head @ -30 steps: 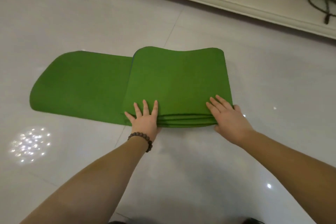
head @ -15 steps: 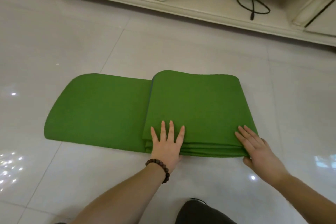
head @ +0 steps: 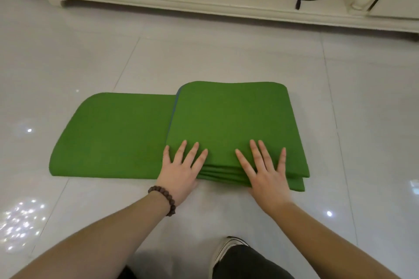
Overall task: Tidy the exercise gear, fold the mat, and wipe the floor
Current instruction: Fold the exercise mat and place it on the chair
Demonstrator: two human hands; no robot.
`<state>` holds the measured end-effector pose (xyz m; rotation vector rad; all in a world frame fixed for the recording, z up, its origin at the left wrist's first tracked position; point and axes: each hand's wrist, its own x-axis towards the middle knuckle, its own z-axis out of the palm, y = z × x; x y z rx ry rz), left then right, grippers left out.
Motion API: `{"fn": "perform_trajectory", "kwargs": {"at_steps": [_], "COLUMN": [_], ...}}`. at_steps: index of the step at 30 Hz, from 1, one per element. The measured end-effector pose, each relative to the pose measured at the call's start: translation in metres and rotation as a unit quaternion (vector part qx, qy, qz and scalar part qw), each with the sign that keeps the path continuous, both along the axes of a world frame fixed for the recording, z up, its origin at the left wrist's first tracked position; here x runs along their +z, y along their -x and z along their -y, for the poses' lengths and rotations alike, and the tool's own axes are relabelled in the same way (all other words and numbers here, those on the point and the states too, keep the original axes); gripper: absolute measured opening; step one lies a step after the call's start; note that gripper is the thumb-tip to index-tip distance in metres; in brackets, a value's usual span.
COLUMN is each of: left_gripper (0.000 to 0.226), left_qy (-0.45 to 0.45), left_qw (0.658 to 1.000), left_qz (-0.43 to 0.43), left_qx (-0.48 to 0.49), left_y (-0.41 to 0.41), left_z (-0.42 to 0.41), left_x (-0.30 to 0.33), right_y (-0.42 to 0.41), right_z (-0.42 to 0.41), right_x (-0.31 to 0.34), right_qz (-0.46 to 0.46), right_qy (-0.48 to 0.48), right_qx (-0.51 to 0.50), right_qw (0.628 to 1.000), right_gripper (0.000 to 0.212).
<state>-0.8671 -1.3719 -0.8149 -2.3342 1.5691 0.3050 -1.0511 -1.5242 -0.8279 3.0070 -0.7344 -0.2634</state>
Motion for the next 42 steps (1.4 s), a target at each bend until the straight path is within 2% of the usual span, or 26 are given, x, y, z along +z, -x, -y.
{"fn": "perform_trajectory", "kwargs": {"at_steps": [2, 4, 7, 9, 12, 16, 18, 20, 23, 26, 27, 28, 29, 31, 33, 35, 37, 38, 40, 42], "left_gripper": [0.082, 0.082, 0.066, 0.06, 0.047, 0.037, 0.031, 0.027, 0.031, 0.047, 0.054, 0.063, 0.077, 0.111, 0.126, 0.122, 0.115, 0.108, 0.09, 0.091], "left_qy": [0.093, 0.183, 0.315, 0.379, 0.348, 0.247, 0.221, 0.275, 0.407, 0.436, 0.427, 0.406, 0.386, 0.375, 0.314, 0.215, 0.129, 0.111, 0.135, 0.152], "left_qw": [0.994, 0.98, 0.948, 0.925, 0.931, 0.966, 0.972, 0.952, 0.886, 0.861, 0.87, 0.892, 0.915, 0.924, 0.939, 0.968, 0.99, 0.993, 0.991, 0.988], "left_qz": [0.021, 0.037, 0.026, -0.011, -0.023, -0.01, -0.027, -0.078, -0.152, -0.236, -0.229, -0.178, -0.09, 0.071, 0.134, 0.116, 0.046, 0.012, -0.007, -0.003], "left_qx": [-0.049, -0.069, -0.042, 0.018, 0.108, 0.075, 0.07, 0.108, 0.16, 0.118, 0.096, 0.085, 0.078, 0.029, -0.039, -0.061, -0.037, -0.023, -0.015, -0.015], "left_y": [-0.016, -0.038, -0.071, -0.089, -0.115, -0.129, -0.127, -0.122, -0.121, -0.125, -0.125, -0.126, -0.127, -0.127, -0.126, -0.128, -0.13, -0.131, -0.133, -0.136], "left_z": [0.001, 0.005, 0.015, 0.017, 0.002, -0.006, 0.005, 0.022, 0.049, 0.065, 0.068, 0.07, 0.071, 0.074, 0.08, 0.088, 0.096, 0.098, 0.101, 0.104], "left_x": [0.017, 0.033, 0.071, 0.098, 0.124, 0.143, 0.155, 0.176, 0.205, 0.226, 0.231, 0.234, 0.235, 0.239, 0.238, 0.224, 0.205, 0.196, 0.185, 0.182], "right_y": [-0.011, -0.024, -0.05, -0.068, -0.085, -0.097, -0.103, -0.109, -0.115, -0.117, -0.117, -0.118, -0.12, -0.125, -0.134, -0.142, -0.146, -0.147, -0.147, -0.141], "right_z": [0.009, 0.025, 0.054, 0.07, 0.085, 0.092, 0.093, 0.094, 0.096, 0.101, 0.105, 0.108, 0.111, 0.116, 0.119, 0.12, 0.12, 0.121, 0.125, 0.13], "right_x": [0.01, 0.031, 0.084, 0.124, 0.163, 0.181, 0.185, 0.191, 0.201, 0.219, 0.227, 0.235, 0.242, 0.256, 0.262, 0.256, 0.239, 0.23, 0.219, 0.218], "right_qz": [0.022, 0.069, 0.138, 0.144, 0.142, 0.137, 0.129, 0.13, 0.144, 0.157, 0.16, 0.162, 0.161, 0.147, 0.113, 0.072, 0.022, 0.008, 0.007, 0.007], "right_qy": [-0.007, 0.007, 0.054, 0.057, 0.043, 0.043, 0.041, 0.041, 0.027, -0.008, -0.03, -0.058, -0.083, -0.109, -0.109, -0.11, -0.125, -0.122, -0.114, -0.135], "right_qx": [-0.003, 0.005, -0.003, -0.029, -0.068, -0.096, -0.1, -0.096, -0.077, -0.051, -0.045, -0.041, -0.032, -0.002, 0.033, 0.064, 0.069, 0.07, 0.06, 0.039], "right_qw": [1.0, 0.998, 0.989, 0.988, 0.987, 0.985, 0.986, 0.986, 0.986, 0.986, 0.986, 0.984, 0.983, 0.983, 0.987, 0.989, 0.989, 0.99, 0.992, 0.99], "right_gripper": [0.109, 0.091, 0.071, 0.064, 0.058, 0.05, 0.048, 0.045, 0.042, 0.046, 0.048, 0.05, 0.05, 0.048, 0.047, 0.047, 0.05, 0.054, 0.066, 0.086]}}
